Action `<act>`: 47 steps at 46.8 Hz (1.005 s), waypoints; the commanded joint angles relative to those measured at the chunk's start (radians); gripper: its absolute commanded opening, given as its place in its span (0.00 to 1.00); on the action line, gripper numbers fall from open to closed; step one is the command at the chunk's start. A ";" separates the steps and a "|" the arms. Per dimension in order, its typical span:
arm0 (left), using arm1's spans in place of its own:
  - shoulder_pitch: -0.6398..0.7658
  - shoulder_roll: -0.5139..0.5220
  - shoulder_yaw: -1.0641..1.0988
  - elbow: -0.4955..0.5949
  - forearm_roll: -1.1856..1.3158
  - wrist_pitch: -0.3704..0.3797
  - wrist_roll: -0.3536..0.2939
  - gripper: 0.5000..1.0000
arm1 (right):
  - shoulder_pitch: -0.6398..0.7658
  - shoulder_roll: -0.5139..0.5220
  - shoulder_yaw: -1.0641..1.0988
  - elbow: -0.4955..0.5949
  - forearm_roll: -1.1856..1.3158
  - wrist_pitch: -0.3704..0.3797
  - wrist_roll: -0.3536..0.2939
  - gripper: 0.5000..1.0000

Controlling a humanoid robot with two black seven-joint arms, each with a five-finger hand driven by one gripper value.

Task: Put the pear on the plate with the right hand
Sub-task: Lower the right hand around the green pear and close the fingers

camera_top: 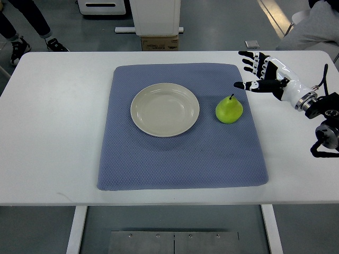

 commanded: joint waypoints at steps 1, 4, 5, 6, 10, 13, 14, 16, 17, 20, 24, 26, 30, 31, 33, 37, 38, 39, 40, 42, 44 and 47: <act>0.000 0.000 0.000 0.000 0.000 0.001 0.000 1.00 | 0.000 -0.035 -0.021 0.043 -0.035 -0.002 0.003 1.00; 0.000 0.000 0.000 0.000 0.000 0.001 0.000 1.00 | 0.000 -0.046 -0.041 0.057 -0.058 -0.011 0.003 1.00; 0.000 0.000 0.000 0.000 0.000 0.001 0.000 1.00 | 0.000 -0.046 -0.047 0.057 -0.066 -0.014 0.003 1.00; 0.000 0.000 0.000 0.000 0.000 0.001 0.000 1.00 | 0.000 -0.046 -0.053 0.057 -0.072 -0.019 0.001 1.00; 0.000 0.000 0.000 0.000 0.000 -0.001 0.000 1.00 | 0.000 -0.041 -0.070 0.057 -0.080 -0.054 0.001 1.00; 0.000 0.000 0.000 0.000 0.000 0.001 0.000 1.00 | -0.003 -0.035 -0.090 0.056 -0.083 -0.089 0.001 1.00; 0.000 0.000 0.000 0.000 0.000 0.001 0.000 1.00 | -0.003 -0.032 -0.101 0.056 -0.083 -0.101 0.001 1.00; 0.000 0.000 0.000 0.000 0.000 0.001 0.000 1.00 | -0.002 -0.029 -0.124 0.054 -0.083 -0.127 0.001 1.00; 0.000 0.000 0.000 0.000 0.000 -0.001 0.000 1.00 | 0.000 -0.026 -0.133 0.056 -0.083 -0.140 0.001 1.00; 0.000 0.000 0.000 0.000 0.000 -0.001 0.000 1.00 | 0.003 -0.017 -0.165 0.054 -0.083 -0.173 0.001 1.00; 0.000 0.000 0.000 0.000 0.000 0.001 0.000 1.00 | 0.013 0.003 -0.208 0.051 -0.087 -0.207 0.003 1.00; 0.000 0.000 0.000 0.000 0.000 0.001 0.000 1.00 | 0.015 0.012 -0.225 0.051 -0.094 -0.219 0.003 1.00; 0.000 0.000 0.000 0.000 0.000 -0.001 0.000 1.00 | 0.021 0.029 -0.239 0.046 -0.103 -0.242 0.003 1.00; 0.000 0.000 0.000 0.000 0.000 -0.001 0.000 1.00 | 0.023 0.035 -0.240 0.045 -0.104 -0.249 0.003 1.00; 0.000 0.000 0.000 0.000 0.000 0.001 0.000 1.00 | 0.024 0.045 -0.242 0.042 -0.104 -0.258 0.001 1.00; 0.000 0.000 0.000 0.000 0.000 -0.001 0.000 1.00 | 0.026 0.066 -0.243 0.031 -0.104 -0.276 0.000 1.00; 0.000 0.000 0.000 0.000 0.000 -0.001 0.000 1.00 | 0.027 0.072 -0.243 0.028 -0.106 -0.279 -0.002 1.00; 0.000 0.000 0.000 0.000 0.000 -0.001 0.000 1.00 | 0.030 0.078 -0.245 0.024 -0.106 -0.281 -0.004 1.00; 0.000 0.000 0.000 0.000 0.000 0.001 0.000 1.00 | 0.032 0.084 -0.246 0.020 -0.106 -0.284 -0.004 1.00; 0.000 0.000 0.000 0.000 0.000 -0.001 0.000 1.00 | 0.035 0.094 -0.256 0.011 -0.106 -0.290 -0.004 1.00; 0.000 0.000 0.000 0.000 0.000 0.001 0.000 1.00 | 0.036 0.104 -0.268 0.004 -0.106 -0.301 -0.004 1.00; 0.000 0.000 0.000 0.000 0.000 -0.001 0.000 1.00 | 0.043 0.121 -0.289 -0.013 -0.106 -0.319 -0.005 1.00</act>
